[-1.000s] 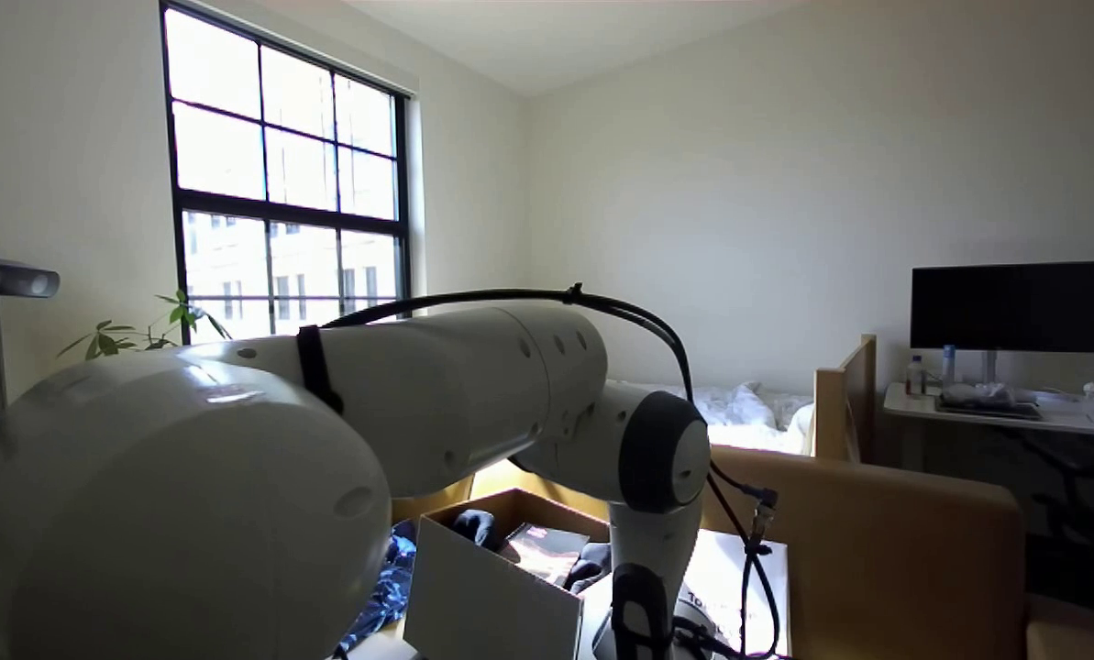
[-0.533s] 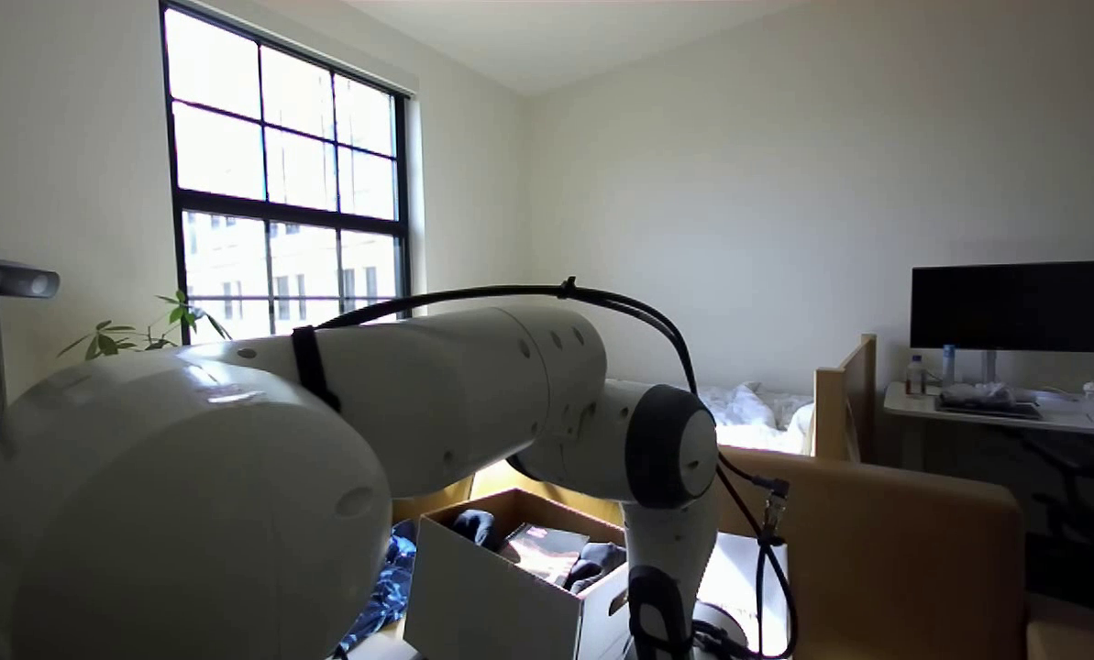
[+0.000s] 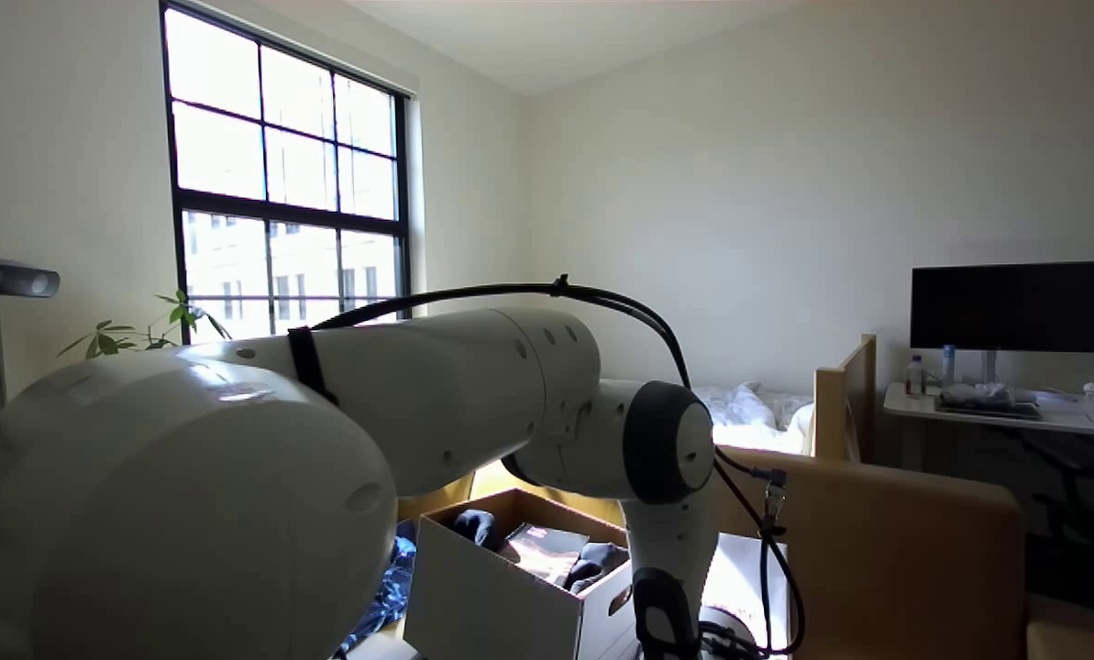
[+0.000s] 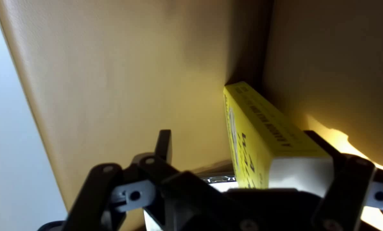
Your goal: Put the black and yellow books in the box, respectively
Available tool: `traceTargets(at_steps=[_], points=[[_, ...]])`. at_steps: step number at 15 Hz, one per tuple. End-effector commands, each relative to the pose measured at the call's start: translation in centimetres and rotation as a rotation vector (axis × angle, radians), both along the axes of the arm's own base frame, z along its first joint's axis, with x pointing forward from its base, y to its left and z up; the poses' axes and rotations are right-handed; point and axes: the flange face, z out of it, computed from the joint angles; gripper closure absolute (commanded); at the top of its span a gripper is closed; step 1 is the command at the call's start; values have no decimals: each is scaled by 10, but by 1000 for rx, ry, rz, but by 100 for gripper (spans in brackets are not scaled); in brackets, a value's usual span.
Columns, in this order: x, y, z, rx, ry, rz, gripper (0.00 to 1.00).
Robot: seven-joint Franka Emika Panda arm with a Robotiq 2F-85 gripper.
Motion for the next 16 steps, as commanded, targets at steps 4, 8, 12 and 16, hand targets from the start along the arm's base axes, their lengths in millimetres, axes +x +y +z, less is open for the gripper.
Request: traceTargets(at_steps=[4,8,12,16], points=[[0,19,5,-90,-255,-26,47],[0,32,3,-90,-320,-27,73],[3,44,3,-81,-362,-19,88],[3,64,2,-87,-399,44,89]])
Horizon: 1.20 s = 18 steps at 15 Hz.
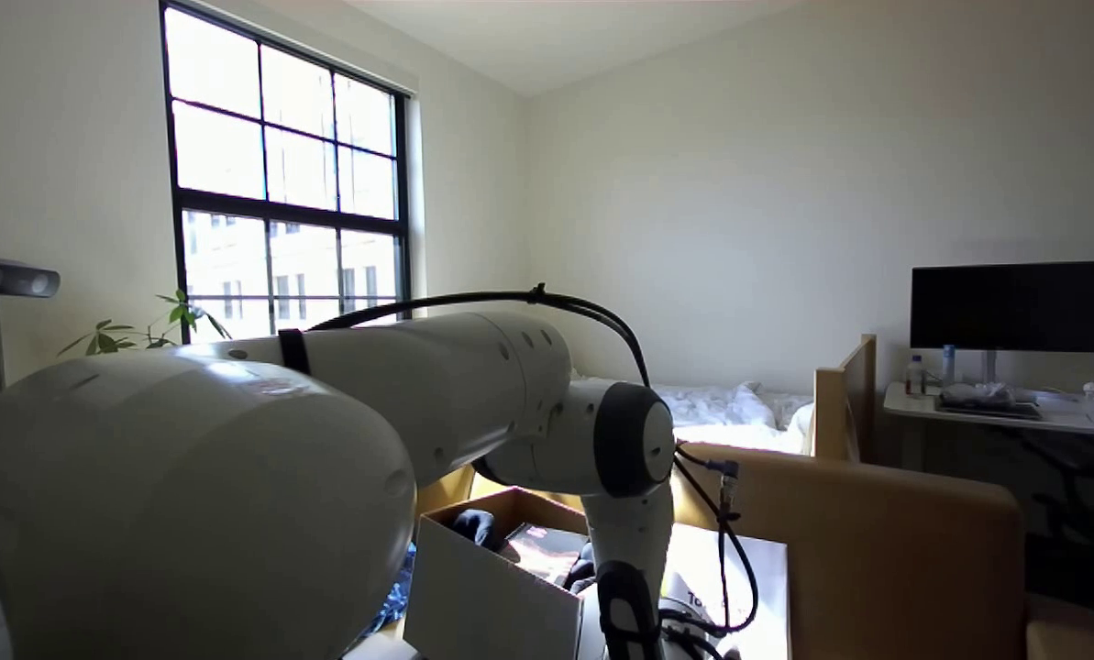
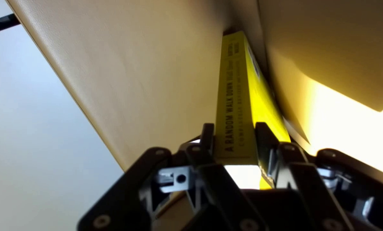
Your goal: Put the black and yellow books in the box, respectively
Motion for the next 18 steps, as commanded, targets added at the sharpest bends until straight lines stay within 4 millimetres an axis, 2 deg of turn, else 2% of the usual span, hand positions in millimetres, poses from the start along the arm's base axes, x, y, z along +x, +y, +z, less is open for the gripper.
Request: traceTargets(at_steps=[1,2,5,8,11,14,18], points=[[-3,22,3,-88,-115,92,89],[-7,30,2,-103,-143,114,89],[-39,63,6,-169,-242,162,89],[-87,99,23,-254,-361,198,89],[-121,132,61,-361,-499,188,89],[-128,151,106,-408,-554,135,89],[-119,156,171,-309,-596,43,89]])
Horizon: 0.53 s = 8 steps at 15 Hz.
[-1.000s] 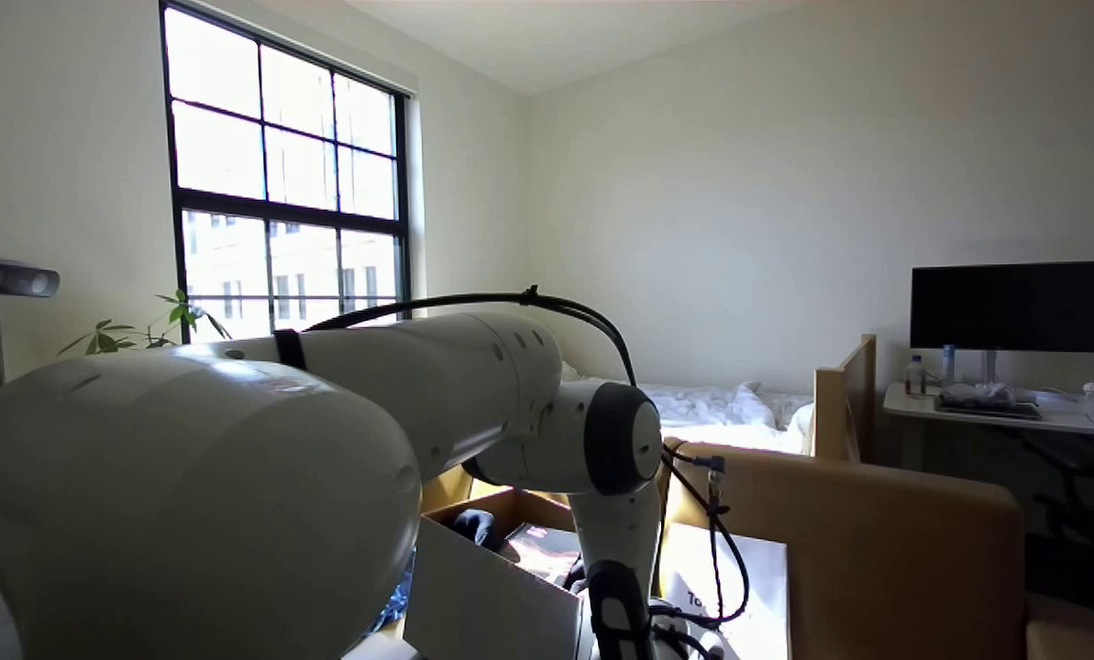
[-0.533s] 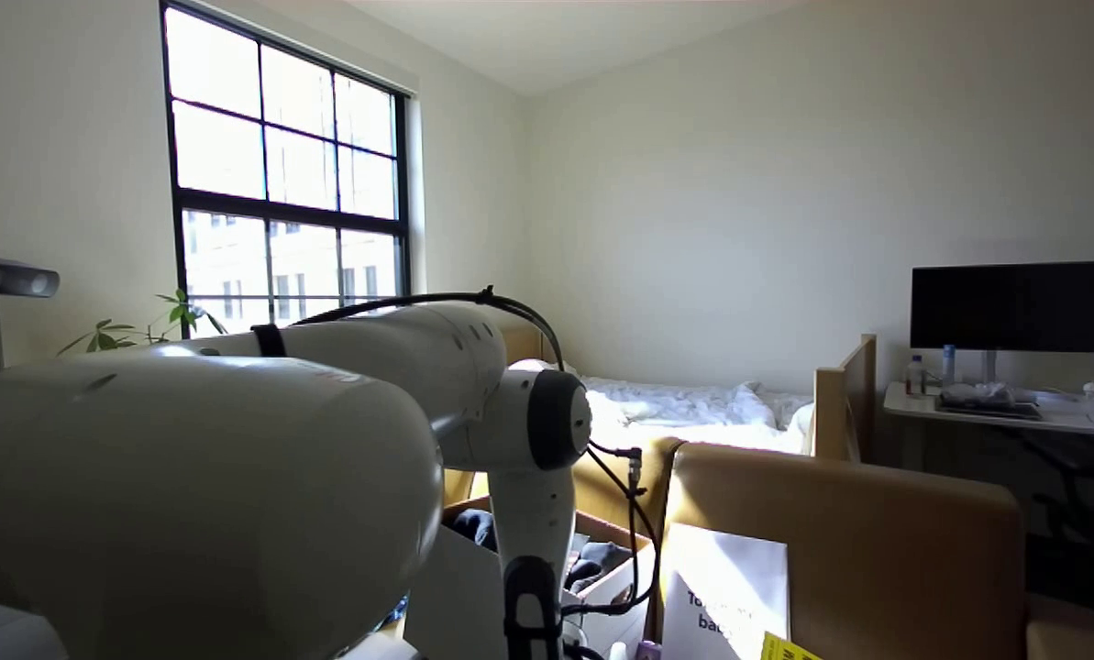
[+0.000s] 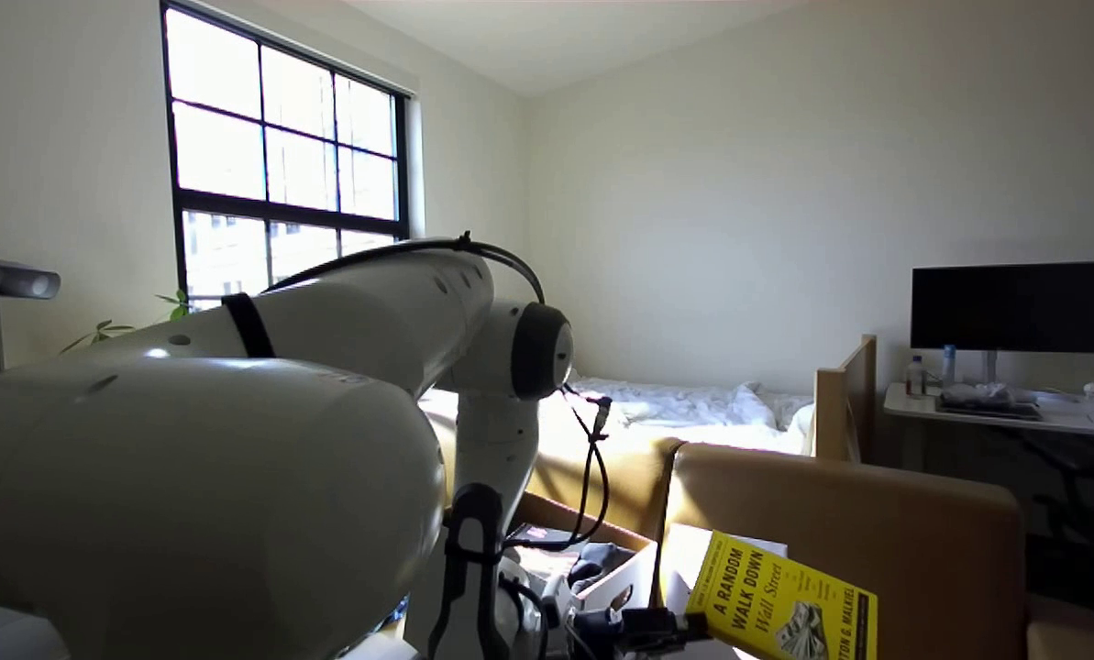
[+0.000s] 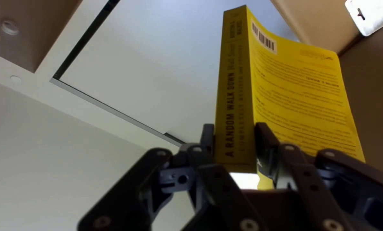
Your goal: Put the black and yellow books in the box, respectively
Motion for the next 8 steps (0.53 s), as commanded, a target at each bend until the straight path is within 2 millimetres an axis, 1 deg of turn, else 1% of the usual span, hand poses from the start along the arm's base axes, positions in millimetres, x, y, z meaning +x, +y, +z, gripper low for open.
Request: traceTargets(at_steps=[1,2,3,4,5,7,8], points=[[0,-9,75,106,-41,-6,89],[3,-8,92,118,-40,5,89],[7,0,114,102,-33,17,89],[13,11,125,83,-30,31,89],[15,24,138,57,-34,48,89],[11,54,164,12,-55,77,89],[12,66,174,-2,-56,91,89]])
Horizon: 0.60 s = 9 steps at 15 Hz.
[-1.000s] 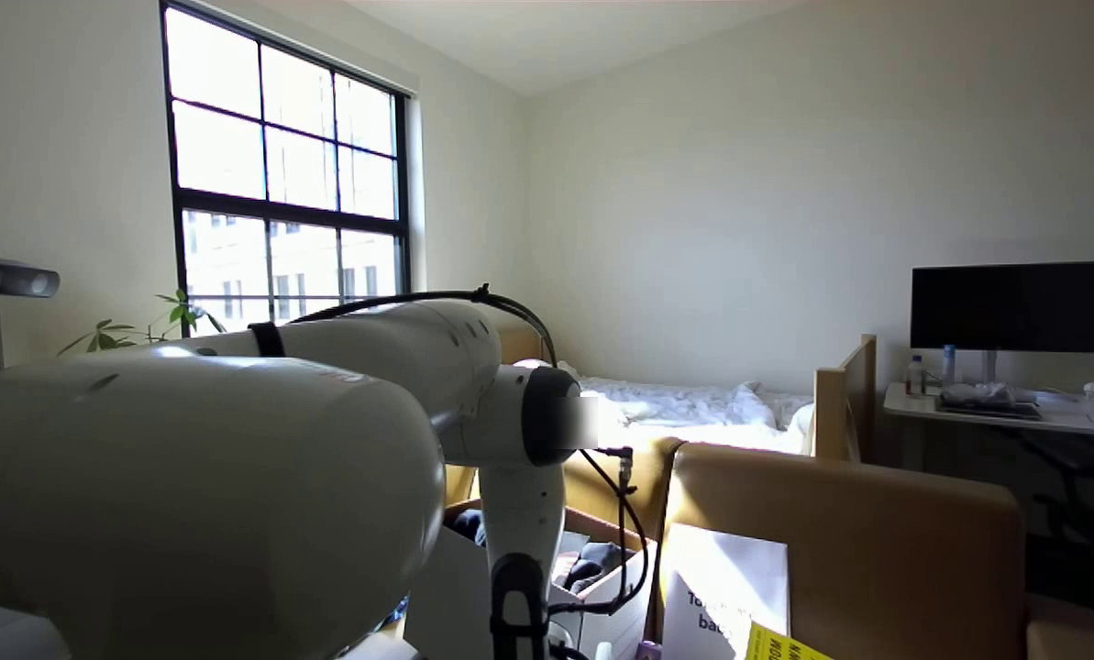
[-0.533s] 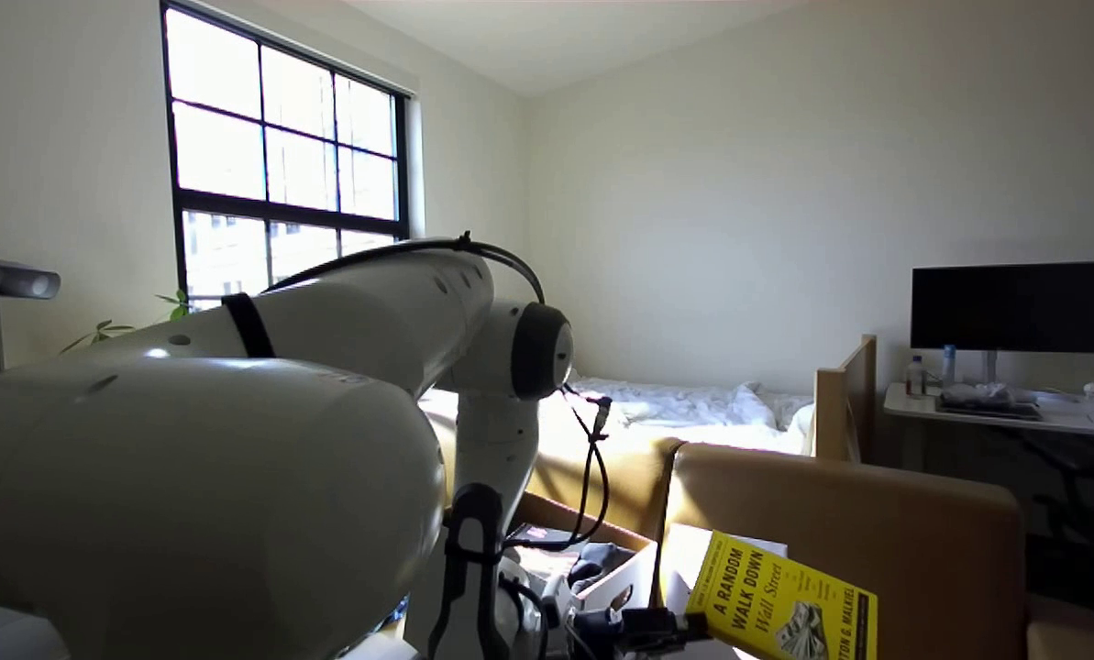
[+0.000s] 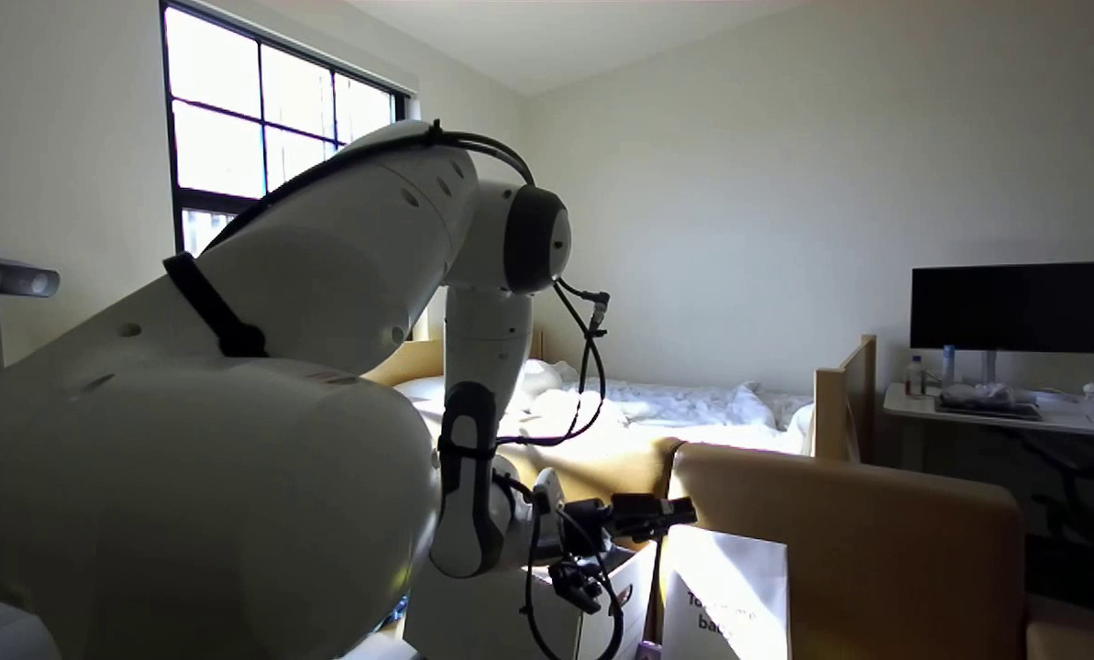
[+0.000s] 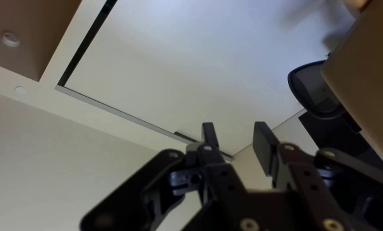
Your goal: Put the black and yellow books in the box, respectively
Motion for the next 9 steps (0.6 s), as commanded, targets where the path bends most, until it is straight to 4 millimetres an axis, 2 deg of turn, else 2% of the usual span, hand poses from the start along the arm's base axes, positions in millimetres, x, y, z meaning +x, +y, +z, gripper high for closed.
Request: traceTargets(at_steps=[1,4,6,8,9], points=[[-9,40,40,-76,13,64,89],[4,52,53,-79,25,114,89],[6,50,57,-100,26,135,89],[7,43,47,-127,108,146,89],[10,37,32,-122,176,140,39]])
